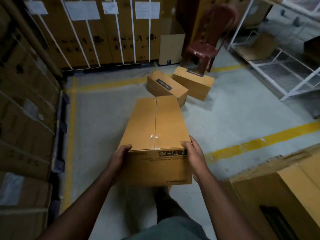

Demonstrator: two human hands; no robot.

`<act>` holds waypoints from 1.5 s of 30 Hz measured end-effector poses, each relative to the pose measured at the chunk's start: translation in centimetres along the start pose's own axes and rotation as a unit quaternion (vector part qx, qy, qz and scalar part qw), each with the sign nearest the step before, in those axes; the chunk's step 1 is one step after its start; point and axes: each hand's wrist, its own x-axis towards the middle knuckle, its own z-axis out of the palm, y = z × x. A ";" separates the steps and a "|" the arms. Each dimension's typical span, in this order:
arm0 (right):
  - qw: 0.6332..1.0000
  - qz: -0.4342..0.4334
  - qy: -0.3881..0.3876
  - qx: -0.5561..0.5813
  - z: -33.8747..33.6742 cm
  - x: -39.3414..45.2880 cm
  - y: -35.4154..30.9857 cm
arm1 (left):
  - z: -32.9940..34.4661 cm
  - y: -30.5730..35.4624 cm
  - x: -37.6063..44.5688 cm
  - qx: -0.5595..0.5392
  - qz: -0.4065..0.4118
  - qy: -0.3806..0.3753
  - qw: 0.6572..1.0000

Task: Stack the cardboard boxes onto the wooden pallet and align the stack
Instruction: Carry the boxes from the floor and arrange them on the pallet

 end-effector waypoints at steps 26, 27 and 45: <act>0.994 -0.043 -0.090 0.048 -34.4 -42.3 21.5 | 17.8 -32.2 -53.3 -0.090 0.057 0.095 0.990; 0.993 -0.048 -0.097 0.042 -35.8 -44.0 22.0 | 18.6 -33.2 -55.5 -0.088 0.059 0.093 0.990; 0.990 -0.108 -0.095 0.008 -67.0 -75.9 43.6 | 34.7 -60.1 -91.2 -0.061 0.146 -0.045 0.986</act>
